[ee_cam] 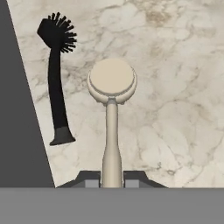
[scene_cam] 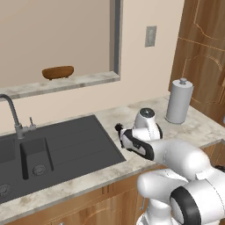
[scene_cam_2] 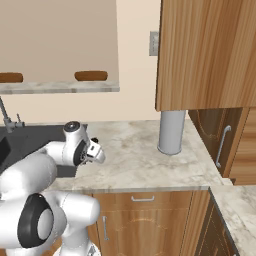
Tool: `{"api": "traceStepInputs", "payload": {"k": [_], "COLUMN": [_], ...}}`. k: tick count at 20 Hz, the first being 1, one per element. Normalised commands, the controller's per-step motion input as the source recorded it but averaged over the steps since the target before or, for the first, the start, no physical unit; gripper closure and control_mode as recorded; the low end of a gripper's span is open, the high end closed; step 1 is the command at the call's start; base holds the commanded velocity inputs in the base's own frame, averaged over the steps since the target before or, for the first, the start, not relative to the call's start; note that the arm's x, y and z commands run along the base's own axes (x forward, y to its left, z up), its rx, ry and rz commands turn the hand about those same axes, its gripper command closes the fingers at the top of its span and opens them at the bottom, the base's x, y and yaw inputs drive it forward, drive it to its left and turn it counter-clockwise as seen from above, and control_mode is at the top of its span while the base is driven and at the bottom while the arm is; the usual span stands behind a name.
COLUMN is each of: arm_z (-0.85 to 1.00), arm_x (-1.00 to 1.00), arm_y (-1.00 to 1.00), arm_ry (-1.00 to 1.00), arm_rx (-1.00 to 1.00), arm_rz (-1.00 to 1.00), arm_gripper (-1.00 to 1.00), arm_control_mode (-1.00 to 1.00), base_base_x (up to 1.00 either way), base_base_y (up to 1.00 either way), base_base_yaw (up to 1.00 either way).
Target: Locate and retrieve the dish brush and dish brush from the cabinet. Place them next to the sink.
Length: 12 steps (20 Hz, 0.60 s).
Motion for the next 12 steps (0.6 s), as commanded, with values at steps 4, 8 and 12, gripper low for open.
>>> {"api": "traceStepInputs", "payload": {"k": [4, 8, 12], "arm_z": [-0.42, -0.25, -0.17], "arm_x": [0.38, 0.36, 0.28], "arm_y": [0.0, 0.0, 0.0], "arm_ry": [0.0, 0.0, 0.01], "arm_rx": [0.0, 0.0, 0.02], "arm_rz": [0.0, 0.02, 0.02], "arm_gripper": [1.0, 1.0, 1.0], "arm_control_mode": [-1.0, -1.0, -1.0], "base_base_x": [0.0, 0.0, 0.0], "base_base_y": [0.0, 0.0, 0.0], "base_base_yaw": [0.0, 0.0, 0.0]}}
